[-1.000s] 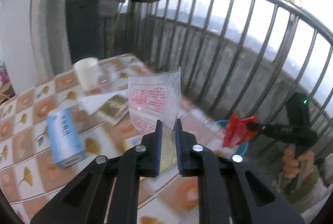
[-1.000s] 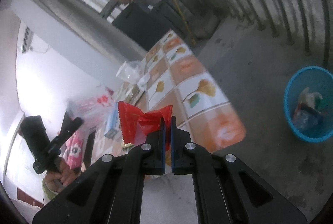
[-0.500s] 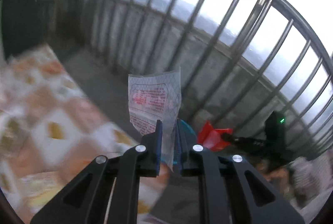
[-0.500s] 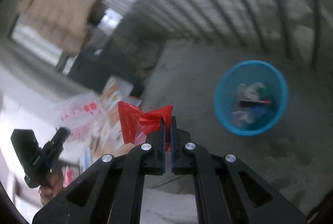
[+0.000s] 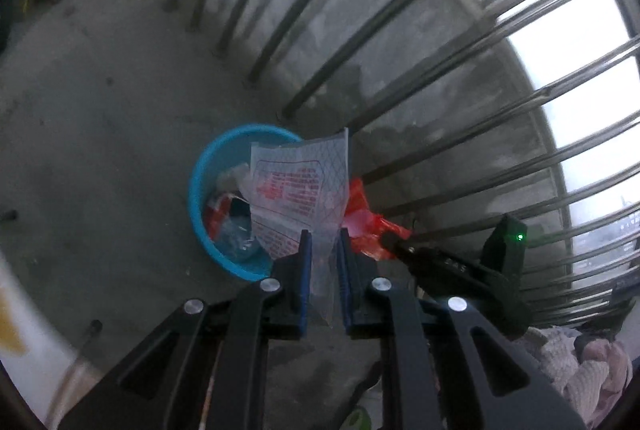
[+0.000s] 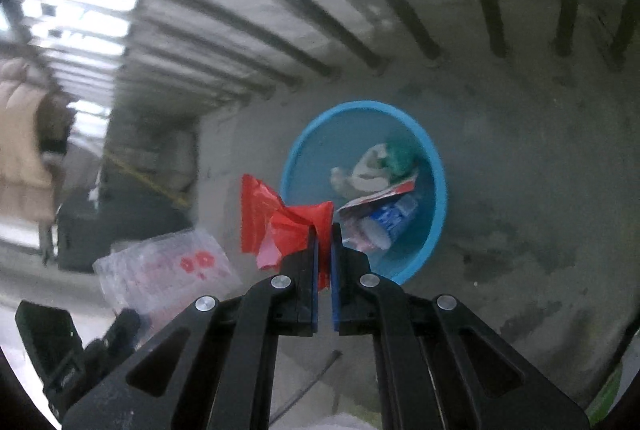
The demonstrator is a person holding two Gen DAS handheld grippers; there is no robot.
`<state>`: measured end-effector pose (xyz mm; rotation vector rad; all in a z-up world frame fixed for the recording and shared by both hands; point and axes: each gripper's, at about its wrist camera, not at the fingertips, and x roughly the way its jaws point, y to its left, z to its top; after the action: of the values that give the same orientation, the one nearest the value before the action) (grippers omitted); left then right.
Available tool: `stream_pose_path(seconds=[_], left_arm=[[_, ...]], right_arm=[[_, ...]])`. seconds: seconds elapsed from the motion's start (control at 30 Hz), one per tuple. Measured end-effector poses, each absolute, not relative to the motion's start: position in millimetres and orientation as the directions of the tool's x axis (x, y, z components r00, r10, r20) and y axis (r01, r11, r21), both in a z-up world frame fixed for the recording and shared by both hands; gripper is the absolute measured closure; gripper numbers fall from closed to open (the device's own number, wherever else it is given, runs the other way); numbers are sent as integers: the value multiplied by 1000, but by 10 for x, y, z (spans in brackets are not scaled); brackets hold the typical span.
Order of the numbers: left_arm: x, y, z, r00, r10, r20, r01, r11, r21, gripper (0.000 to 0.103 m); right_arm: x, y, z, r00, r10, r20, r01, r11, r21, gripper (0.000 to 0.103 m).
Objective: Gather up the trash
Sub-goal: 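Carry red wrapper and plastic bag to the blue wastebasket and release both, then bring the right gripper back to the yellow snack bag and close on it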
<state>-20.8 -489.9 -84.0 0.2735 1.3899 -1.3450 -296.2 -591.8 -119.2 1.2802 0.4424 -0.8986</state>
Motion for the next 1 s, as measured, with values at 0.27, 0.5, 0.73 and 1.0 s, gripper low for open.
stream_pose_path(seconds=[0.27, 0.5, 0.73, 1.0], left_arm=[[-239, -5441, -1398, -346, -432, -832, 714, 454, -533, 42], [-266, -5481, -1234, -378, -473, -796, 700, 418, -580, 25], [-395, -5256, -906, -368, -513, -776, 743, 340, -577, 18], [-448, -4524, -231, -287, -601, -746, 817, 253, -518, 12]], right_arm=[[-2942, -6324, -1537, 508, -344, -789, 817, -97, 568, 51], [-3049, -6246, -1529, 461, -370, -807, 851, -72, 520, 45], [-3084, -5965, -1307, 422, -417, -805, 888, 11, 459, 38], [-2962, -5539, -849, 432, -474, -767, 901, 196, 387, 26]])
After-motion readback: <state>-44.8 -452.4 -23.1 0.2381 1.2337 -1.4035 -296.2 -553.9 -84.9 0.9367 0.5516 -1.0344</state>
